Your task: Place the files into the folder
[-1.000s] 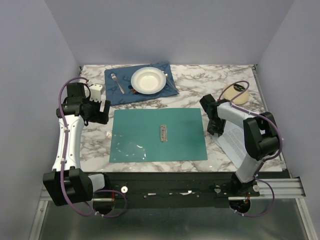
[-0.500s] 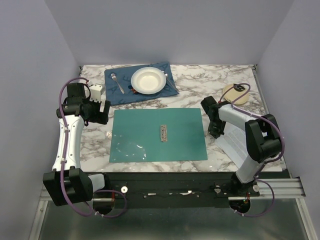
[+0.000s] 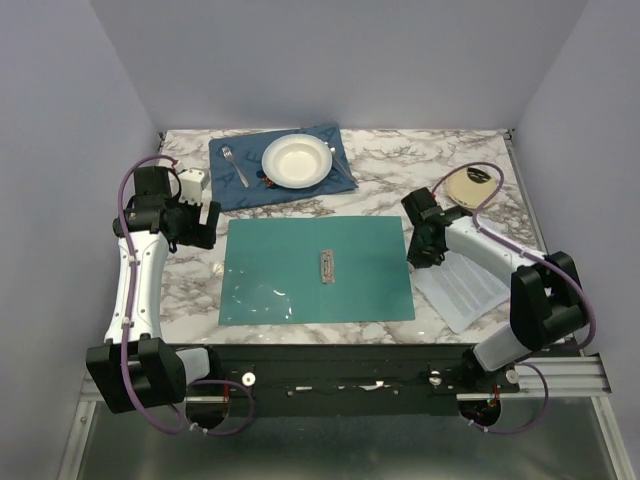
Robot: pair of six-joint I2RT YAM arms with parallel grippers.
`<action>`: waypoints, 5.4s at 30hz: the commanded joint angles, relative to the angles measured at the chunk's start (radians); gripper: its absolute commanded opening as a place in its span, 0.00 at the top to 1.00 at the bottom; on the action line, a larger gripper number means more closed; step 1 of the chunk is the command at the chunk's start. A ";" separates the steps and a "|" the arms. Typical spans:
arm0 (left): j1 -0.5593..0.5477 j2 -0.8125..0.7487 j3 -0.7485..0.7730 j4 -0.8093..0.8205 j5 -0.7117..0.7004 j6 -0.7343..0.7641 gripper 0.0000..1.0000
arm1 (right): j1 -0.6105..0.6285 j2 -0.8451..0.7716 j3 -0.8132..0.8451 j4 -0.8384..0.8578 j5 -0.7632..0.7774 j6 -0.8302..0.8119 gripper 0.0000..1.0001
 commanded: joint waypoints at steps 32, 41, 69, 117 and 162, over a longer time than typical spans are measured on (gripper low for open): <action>0.006 -0.026 0.022 -0.015 -0.049 0.027 0.01 | 0.051 0.027 0.281 0.114 -0.166 -0.273 0.04; 0.006 -0.015 -0.001 -0.009 -0.060 0.028 0.01 | -0.207 0.173 0.328 0.111 -0.254 -0.337 0.18; 0.006 -0.040 -0.067 0.028 -0.114 0.053 0.01 | -0.240 0.264 0.189 0.255 -0.440 -0.322 0.82; 0.006 -0.090 -0.084 0.023 -0.104 0.057 0.01 | -0.237 0.049 0.009 0.231 -0.398 -0.282 0.56; 0.006 -0.067 -0.111 0.052 -0.111 0.053 0.01 | -0.041 -0.244 0.150 0.222 -0.713 -0.307 0.99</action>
